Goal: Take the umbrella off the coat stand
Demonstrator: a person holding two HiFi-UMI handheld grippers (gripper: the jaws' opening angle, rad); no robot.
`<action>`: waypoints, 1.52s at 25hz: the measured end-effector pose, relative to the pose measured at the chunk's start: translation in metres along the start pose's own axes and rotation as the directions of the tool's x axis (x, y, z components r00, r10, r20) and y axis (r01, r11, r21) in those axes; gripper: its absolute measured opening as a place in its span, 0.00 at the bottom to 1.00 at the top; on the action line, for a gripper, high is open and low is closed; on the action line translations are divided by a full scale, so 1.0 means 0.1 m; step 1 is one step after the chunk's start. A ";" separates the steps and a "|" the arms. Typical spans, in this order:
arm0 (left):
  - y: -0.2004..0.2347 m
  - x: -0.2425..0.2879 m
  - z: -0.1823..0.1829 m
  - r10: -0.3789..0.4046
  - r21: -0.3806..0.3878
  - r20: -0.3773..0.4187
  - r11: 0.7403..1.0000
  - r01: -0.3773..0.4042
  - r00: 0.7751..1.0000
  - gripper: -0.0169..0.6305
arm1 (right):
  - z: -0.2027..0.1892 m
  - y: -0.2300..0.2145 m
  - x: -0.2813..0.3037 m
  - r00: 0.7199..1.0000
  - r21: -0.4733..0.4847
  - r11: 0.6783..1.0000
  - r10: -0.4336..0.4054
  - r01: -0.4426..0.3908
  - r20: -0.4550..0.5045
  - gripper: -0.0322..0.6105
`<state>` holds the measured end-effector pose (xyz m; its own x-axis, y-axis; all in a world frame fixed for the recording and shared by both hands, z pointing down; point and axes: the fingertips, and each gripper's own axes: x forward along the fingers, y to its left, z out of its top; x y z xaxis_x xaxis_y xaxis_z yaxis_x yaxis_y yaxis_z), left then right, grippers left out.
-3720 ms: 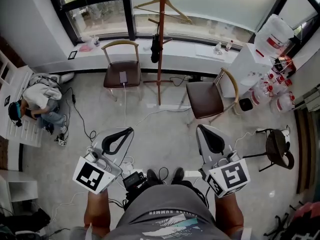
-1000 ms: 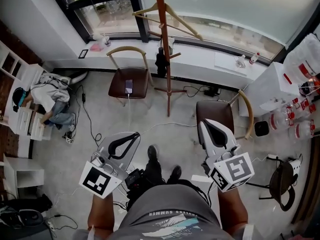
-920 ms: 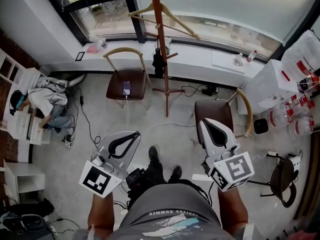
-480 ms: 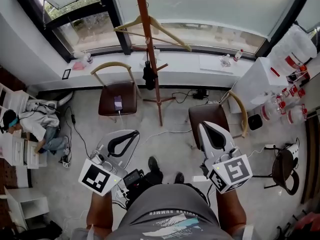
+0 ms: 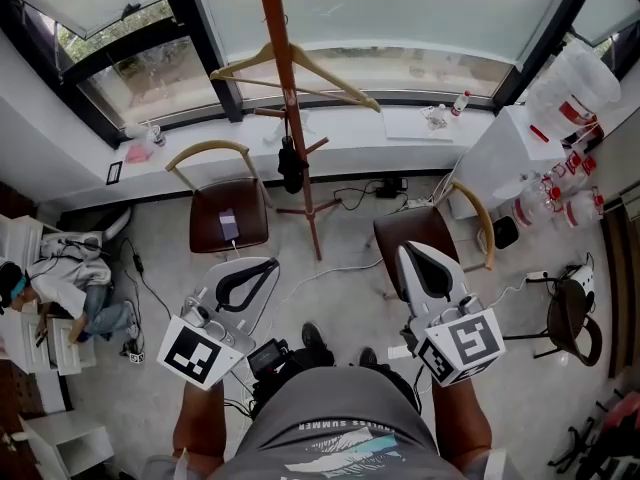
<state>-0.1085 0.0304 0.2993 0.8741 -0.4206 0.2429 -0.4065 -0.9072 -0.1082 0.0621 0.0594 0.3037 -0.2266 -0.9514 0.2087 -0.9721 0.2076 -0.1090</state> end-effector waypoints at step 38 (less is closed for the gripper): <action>0.93 0.67 -0.11 0.106 -0.084 -0.021 0.991 -0.107 0.994 0.03 | 0.33 -0.36 1.27 0.989 -0.033 0.989 0.140 -0.141 -0.037 0.05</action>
<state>-0.0907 -0.0819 0.3157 0.8204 -0.5140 0.2504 -0.5187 -0.8534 -0.0523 0.0698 -0.0763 0.3020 -0.3623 -0.9039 0.2275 -0.9319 0.3469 -0.1056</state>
